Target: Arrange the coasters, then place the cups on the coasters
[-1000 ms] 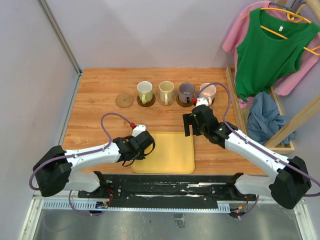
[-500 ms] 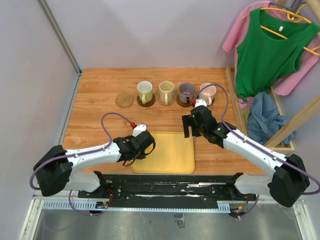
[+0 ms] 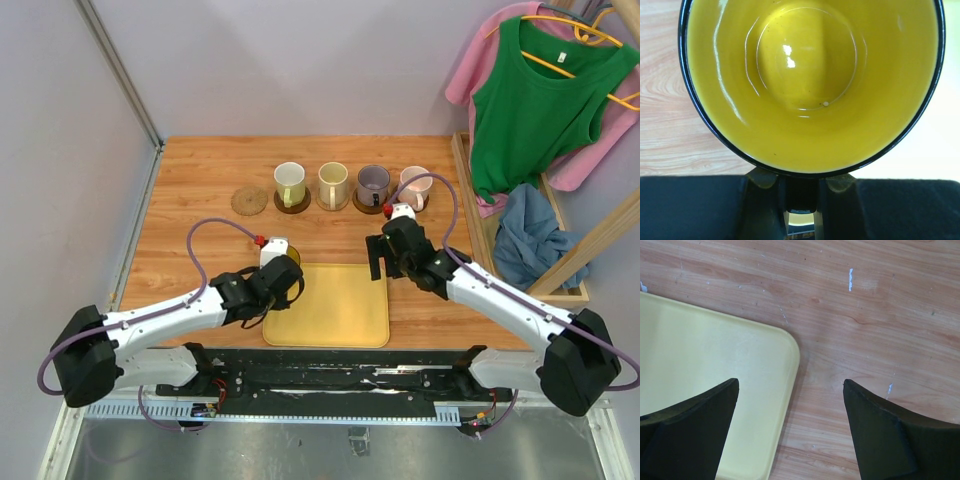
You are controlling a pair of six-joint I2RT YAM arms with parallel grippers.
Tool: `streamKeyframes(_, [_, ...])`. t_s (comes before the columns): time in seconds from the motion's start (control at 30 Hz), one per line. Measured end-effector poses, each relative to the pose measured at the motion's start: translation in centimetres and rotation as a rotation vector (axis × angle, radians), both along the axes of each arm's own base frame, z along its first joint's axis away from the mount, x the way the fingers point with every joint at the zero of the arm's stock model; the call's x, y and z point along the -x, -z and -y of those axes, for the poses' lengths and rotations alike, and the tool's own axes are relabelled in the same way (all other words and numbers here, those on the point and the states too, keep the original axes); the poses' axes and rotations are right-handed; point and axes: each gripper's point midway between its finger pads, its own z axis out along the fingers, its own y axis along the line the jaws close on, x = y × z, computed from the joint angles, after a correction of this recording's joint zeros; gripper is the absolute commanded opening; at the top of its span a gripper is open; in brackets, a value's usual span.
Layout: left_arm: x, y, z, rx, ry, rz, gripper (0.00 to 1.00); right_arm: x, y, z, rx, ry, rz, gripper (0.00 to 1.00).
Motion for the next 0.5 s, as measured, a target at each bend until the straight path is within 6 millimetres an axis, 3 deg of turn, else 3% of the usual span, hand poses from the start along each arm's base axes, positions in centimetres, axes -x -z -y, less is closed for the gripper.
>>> streamKeyframes(0.27, [-3.1,-2.9,-0.9,-0.045,-0.059,0.087,0.01,0.1,-0.4,0.7,0.004,0.021,0.026,0.86])
streamKeyframes(0.5, [-8.3,-4.3,-5.3,-0.112,-0.197,0.148,0.01,0.3,-1.1,1.8,0.008,0.048,0.069,0.85])
